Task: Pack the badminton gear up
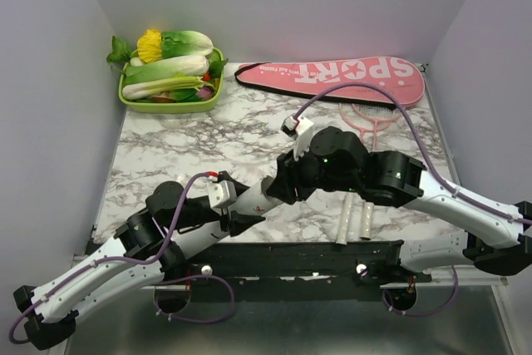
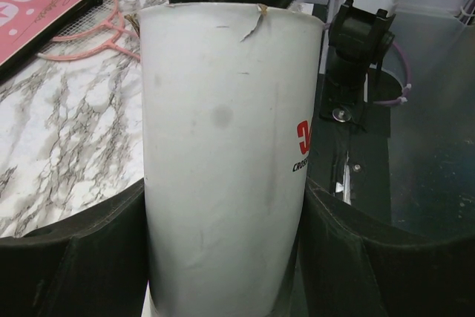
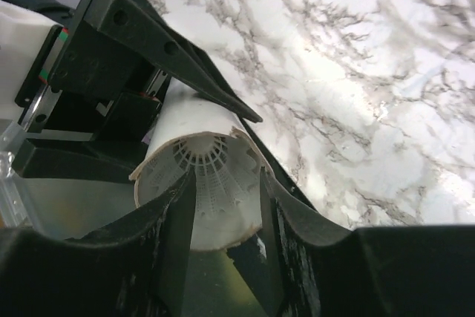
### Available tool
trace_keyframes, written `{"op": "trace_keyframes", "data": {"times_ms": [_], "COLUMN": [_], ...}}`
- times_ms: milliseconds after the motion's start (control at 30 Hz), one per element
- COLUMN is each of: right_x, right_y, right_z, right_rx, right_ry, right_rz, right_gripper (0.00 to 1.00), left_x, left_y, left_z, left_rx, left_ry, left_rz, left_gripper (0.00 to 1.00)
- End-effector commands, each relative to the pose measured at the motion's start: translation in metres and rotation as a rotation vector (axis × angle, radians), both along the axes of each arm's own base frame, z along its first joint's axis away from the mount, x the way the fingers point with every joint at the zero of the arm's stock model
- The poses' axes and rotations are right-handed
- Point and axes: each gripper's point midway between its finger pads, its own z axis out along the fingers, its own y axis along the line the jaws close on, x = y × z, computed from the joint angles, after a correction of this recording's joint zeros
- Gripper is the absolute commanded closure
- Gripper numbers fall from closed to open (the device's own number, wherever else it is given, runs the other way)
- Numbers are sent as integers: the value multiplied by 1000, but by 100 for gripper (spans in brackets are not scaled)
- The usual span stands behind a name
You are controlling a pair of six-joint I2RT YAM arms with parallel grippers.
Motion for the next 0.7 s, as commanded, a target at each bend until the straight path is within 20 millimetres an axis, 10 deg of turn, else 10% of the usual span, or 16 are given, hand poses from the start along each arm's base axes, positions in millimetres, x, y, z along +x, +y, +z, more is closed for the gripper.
{"op": "trace_keyframes", "data": {"times_ms": [0,267,667], "right_x": [38,96,202], "right_y": [-46,-117,-174], "right_z": [10,-3,-133], "right_rx": [-67,-124,-390], "right_ry": [-100,-145,31], "right_rz": [-217,-528,-837], "right_gripper": [51,50,48], "left_x": [-4,-2,-1], "left_y": [-2,-2,-2], "left_z": [24,23,22], "left_rx": [-75,-70,-60], "left_ry": [-33,-29,-18], "left_rz": [-24,-10,-4], "left_gripper": [100,100,100]}}
